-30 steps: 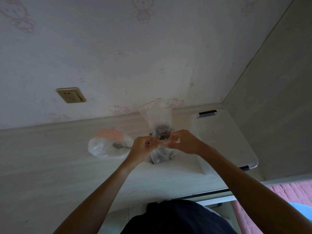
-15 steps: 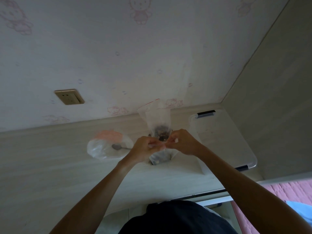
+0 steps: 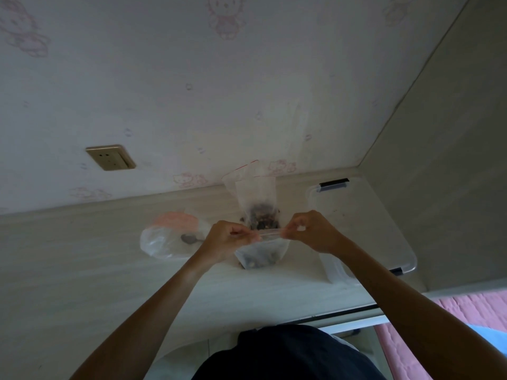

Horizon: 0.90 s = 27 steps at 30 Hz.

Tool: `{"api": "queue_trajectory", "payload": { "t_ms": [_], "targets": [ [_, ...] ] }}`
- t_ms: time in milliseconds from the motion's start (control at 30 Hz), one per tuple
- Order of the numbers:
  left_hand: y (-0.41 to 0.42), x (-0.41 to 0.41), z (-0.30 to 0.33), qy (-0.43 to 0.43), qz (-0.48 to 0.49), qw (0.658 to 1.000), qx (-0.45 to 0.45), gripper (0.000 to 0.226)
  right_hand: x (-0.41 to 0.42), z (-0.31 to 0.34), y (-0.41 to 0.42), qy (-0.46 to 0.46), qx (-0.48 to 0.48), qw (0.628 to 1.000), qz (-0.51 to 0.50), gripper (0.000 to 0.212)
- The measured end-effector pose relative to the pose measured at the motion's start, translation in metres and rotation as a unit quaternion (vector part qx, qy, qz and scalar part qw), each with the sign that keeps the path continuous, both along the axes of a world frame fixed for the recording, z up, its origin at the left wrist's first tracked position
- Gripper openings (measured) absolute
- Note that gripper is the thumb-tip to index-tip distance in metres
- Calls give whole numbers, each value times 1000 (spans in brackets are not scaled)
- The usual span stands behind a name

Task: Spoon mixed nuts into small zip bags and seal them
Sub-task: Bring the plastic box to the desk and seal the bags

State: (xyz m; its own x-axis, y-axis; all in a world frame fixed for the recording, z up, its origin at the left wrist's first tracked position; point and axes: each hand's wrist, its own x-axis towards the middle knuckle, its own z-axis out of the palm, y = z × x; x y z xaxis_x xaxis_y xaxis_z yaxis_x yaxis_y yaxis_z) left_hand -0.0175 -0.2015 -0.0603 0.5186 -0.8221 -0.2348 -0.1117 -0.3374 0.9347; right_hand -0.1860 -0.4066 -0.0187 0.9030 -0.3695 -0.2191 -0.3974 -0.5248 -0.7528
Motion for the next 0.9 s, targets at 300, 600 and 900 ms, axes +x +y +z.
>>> {"api": "queue_trajectory", "payload": {
  "t_ms": [300, 600, 900],
  "targets": [
    [28, -2, -3, 100, 72, 992, 36, 38, -22, -2, 1, 9, 107, 993, -47, 10],
    [47, -26, -3, 176, 102, 979, 21, 31, -37, -8, 3, 20, 134, 988, -79, 5],
    [57, -30, -3, 147, 31, 988, 43, 35, -52, -8, 2, 35, 89, 995, -32, 8]
  ]
}}
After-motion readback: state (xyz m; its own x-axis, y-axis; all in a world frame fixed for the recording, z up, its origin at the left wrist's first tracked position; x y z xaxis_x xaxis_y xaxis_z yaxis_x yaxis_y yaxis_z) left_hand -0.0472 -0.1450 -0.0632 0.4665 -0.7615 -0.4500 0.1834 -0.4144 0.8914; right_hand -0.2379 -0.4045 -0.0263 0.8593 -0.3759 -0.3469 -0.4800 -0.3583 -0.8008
